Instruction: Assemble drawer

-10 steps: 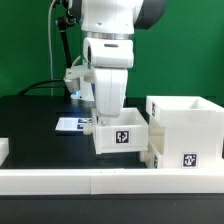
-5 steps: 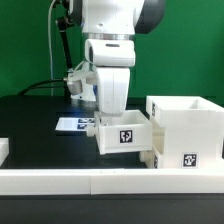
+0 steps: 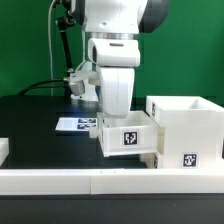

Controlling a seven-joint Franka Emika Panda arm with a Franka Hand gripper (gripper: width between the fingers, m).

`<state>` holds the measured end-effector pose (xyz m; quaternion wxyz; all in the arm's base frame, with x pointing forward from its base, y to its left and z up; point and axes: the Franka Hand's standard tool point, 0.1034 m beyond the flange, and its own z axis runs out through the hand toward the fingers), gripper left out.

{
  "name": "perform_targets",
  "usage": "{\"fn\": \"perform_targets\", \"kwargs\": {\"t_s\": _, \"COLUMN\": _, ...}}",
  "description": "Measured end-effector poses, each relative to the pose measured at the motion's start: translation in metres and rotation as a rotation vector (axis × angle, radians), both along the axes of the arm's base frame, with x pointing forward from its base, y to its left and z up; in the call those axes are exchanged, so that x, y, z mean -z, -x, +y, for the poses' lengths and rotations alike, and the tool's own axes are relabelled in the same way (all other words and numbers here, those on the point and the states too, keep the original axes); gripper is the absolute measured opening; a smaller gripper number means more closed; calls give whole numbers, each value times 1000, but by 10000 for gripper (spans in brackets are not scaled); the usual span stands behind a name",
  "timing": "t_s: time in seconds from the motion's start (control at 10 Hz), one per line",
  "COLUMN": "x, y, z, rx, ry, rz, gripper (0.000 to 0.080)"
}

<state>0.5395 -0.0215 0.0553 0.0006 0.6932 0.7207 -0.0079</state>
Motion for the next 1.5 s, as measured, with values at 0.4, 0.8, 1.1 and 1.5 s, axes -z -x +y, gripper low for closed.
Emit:
{"fn": "perform_targets", "kwargs": {"t_s": 0.4, "x": 1, "y": 0, "z": 2, "rx": -3, "ry": -1, "rz": 2, "gripper": 44}}
{"fn": "perform_targets", "kwargs": {"t_s": 0.8, "x": 2, "y": -4, "z": 7, "rx": -10, "ry": -4, "rz": 0, "gripper": 44}}
{"fn": "perform_targets", "kwargs": {"t_s": 1.1, "x": 2, "y": -4, "z": 13, "rx": -17, "ry": -6, "rz": -1, "gripper": 44}}
{"fn": "perform_targets", "kwargs": {"t_s": 1.5, "x": 1, "y": -4, "z": 17, "rx": -16, "ry": -8, "rz": -3, "gripper": 44}}
